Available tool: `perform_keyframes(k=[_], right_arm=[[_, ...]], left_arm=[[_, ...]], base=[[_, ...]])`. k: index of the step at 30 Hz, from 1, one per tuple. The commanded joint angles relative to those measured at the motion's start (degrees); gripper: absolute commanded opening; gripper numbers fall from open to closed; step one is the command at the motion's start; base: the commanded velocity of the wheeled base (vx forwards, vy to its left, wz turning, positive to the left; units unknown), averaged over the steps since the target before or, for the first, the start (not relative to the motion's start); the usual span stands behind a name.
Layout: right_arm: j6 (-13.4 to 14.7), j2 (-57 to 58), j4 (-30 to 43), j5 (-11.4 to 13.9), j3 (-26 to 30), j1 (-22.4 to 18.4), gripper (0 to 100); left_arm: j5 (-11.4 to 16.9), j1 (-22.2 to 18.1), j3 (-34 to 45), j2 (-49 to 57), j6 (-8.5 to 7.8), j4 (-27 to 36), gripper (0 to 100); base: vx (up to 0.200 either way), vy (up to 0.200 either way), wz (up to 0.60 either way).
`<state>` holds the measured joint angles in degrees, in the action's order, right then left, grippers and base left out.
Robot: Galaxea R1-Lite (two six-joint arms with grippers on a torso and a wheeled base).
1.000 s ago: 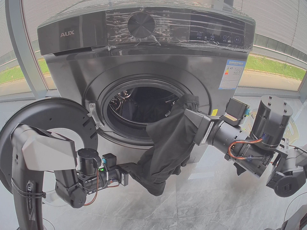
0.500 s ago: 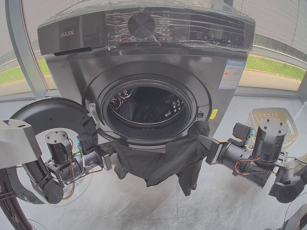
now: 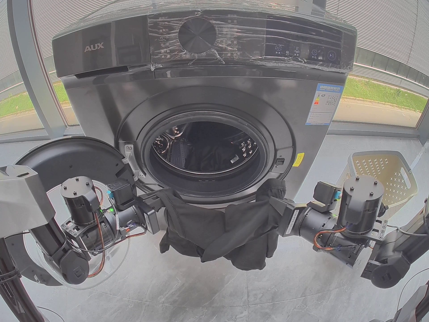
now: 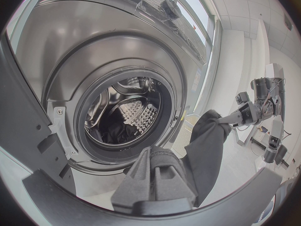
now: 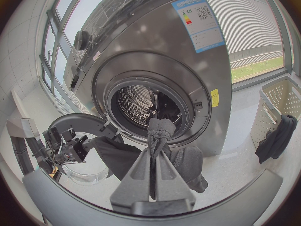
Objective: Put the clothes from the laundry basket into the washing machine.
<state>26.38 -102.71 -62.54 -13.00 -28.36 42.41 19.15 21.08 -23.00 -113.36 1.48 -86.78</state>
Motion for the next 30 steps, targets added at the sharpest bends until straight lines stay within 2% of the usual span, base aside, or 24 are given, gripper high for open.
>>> perform_keyframes(k=[1,6,11,12,16,22,30], right_arm=[[-0.1,-2.76,-0.13,-0.1,-0.03,0.13,0],[-0.36,-2.76,-0.04,-0.36,0.23,-0.05,0],[-0.54,-2.68,0.22,-0.45,1.11,-0.31,0],[-0.54,-2.76,0.49,-0.54,1.29,-0.31,100],[-0.89,-3.11,1.63,-0.54,3.66,0.57,100],[-5.81,-6.72,0.93,0.34,8.05,2.06,100],[-7.04,-10.32,-2.94,1.92,5.68,6.54,100]], left_arm=[[-0.08,0.37,-0.64,0.51,0.11,-0.05,0],[-0.43,0.46,-0.55,0.86,0.02,-0.05,0],[-0.34,1.07,-0.81,3.06,0.81,-0.05,0],[-0.34,1.07,-0.81,3.32,0.81,-0.05,0],[-0.61,1.33,-1.61,3.94,0.63,-0.05,0],[-3.86,2.65,-3.28,3.76,0.72,-0.05,0],[-4.21,4.15,-3.1,3.41,0.72,-0.05,0]], base=[[0.0,0.0,0.0],[0.0,0.0,0.0],[0.0,0.0,0.0],[0.0,0.0,0.0],[0.0,0.0,0.0],[0.0,0.0,0.0],[0.0,0.0,0.0]])
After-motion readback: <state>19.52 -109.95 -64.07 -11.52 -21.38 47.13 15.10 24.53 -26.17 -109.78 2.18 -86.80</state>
